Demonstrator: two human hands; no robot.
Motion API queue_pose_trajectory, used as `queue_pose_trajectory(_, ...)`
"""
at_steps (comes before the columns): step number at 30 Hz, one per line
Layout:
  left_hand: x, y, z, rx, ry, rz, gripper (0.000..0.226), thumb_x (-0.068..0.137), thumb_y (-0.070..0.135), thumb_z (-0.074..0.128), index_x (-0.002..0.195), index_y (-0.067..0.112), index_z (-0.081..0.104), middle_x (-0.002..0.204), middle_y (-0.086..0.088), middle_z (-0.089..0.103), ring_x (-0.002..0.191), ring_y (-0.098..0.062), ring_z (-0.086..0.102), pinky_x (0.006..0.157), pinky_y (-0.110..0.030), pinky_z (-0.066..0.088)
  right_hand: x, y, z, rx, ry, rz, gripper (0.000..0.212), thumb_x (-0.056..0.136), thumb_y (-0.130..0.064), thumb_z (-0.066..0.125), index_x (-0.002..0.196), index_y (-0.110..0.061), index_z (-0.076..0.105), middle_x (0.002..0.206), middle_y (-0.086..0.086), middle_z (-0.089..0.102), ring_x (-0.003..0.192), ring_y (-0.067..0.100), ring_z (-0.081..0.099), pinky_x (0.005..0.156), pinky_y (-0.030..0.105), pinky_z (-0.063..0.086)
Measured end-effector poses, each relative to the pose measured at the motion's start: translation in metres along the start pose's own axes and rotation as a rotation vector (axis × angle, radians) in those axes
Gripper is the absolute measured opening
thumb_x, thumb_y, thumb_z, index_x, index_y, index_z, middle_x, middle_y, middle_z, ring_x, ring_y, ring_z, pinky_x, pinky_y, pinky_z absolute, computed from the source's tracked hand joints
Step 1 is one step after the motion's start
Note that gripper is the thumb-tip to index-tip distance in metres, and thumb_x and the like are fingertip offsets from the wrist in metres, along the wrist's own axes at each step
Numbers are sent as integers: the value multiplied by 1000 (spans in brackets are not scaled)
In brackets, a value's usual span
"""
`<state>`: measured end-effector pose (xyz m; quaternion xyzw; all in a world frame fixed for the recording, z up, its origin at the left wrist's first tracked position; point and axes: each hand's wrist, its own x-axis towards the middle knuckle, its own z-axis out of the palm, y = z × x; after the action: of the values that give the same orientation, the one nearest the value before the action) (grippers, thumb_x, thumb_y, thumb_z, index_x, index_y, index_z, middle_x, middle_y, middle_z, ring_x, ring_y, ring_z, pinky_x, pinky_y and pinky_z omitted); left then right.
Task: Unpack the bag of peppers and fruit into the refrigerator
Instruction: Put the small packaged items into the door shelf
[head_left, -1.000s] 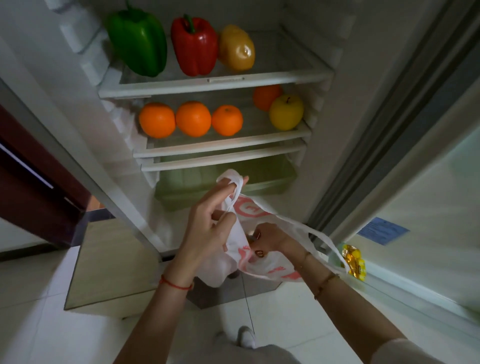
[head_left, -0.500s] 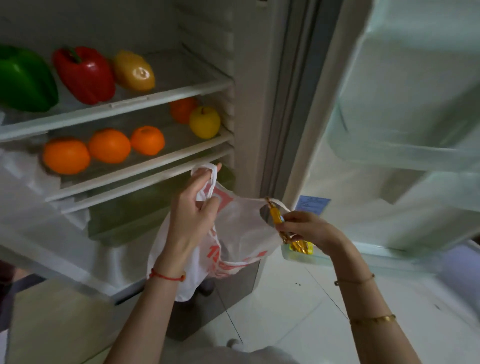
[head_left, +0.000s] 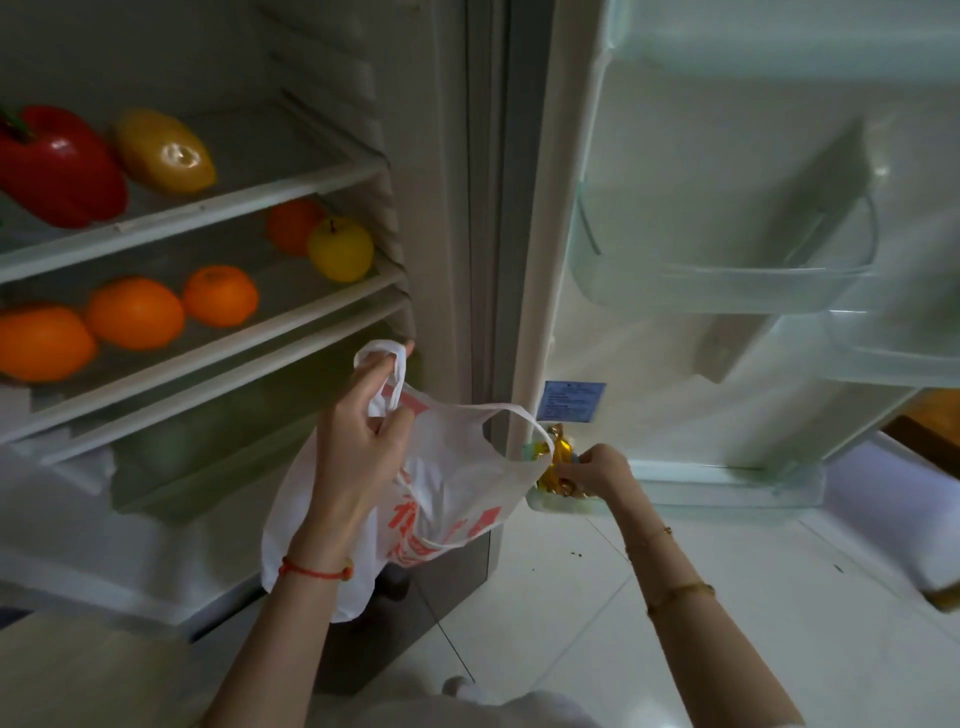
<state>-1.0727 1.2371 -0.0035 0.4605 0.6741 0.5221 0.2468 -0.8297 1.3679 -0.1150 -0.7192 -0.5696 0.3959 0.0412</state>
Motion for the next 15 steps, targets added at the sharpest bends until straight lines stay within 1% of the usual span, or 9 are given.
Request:
queue_pose_trajectory(3, -2, -1, -2, 25, 7, -4, 51, 90, 8, 59, 135, 30, 50, 114, -19, 65, 72, -15, 59, 50, -15, 49, 4, 0, 13, -38, 33, -12, 35, 78, -39, 75, 78, -6, 63, 78, 9, 60, 69, 17, 53, 63, 27, 41)
queue_pose_trajectory(5, -3, -2, -4, 38, 14, -8, 50, 91, 8, 59, 135, 29, 51, 114, -21, 64, 67, -13, 55, 48, -14, 48, 4, 1, 20, -37, 44, -35, 34, 78, -34, 77, 87, -4, 63, 83, 9, 61, 74, 18, 55, 65, 27, 42)
queue_pose_trajectory(8, -6, -5, -8, 45, 19, -5, 53, 91, 6, 58, 139, 27, 50, 111, -24, 64, 60, -11, 53, 46, -14, 45, 2, 1, 24, -35, 48, -50, 44, 76, -32, 80, 101, -2, 62, 90, 9, 60, 80, 19, 55, 67, 28, 42)
queue_pose_trajectory(11, -8, -7, -11, 34, 19, 3, 56, 90, 5, 56, 140, 30, 49, 117, -20, 63, 66, -18, 55, 47, -13, 44, -3, 0, 20, -89, 52, -66, 49, 76, -37, 80, 104, -2, 61, 93, 9, 60, 81, 20, 53, 62, 25, 39)
queue_pose_trajectory(12, -8, -7, -11, 34, 24, 8, 56, 90, 5, 56, 139, 31, 49, 118, -19, 63, 64, -19, 56, 47, -13, 44, -6, -2, 17, -120, 78, -76, 49, 77, -37, 79, 105, -1, 61, 97, 11, 61, 83, 22, 54, 63, 27, 38)
queue_pose_trajectory(14, -10, -7, -13, 39, 34, 15, 57, 89, 3, 55, 139, 31, 49, 120, -14, 64, 58, -14, 52, 46, -14, 42, -15, -7, 8, -177, 172, -124, 43, 84, -35, 72, 108, -1, 61, 106, 14, 64, 89, 26, 59, 67, 30, 39)
queue_pose_trajectory(15, -11, -7, -14, 40, 35, 16, 57, 89, 3, 55, 139, 31, 50, 121, -10, 64, 56, -12, 51, 46, -14, 42, -21, -12, 5, -182, 205, -165, 37, 87, -34, 68, 105, -2, 64, 105, 14, 66, 88, 27, 61, 67, 31, 42)
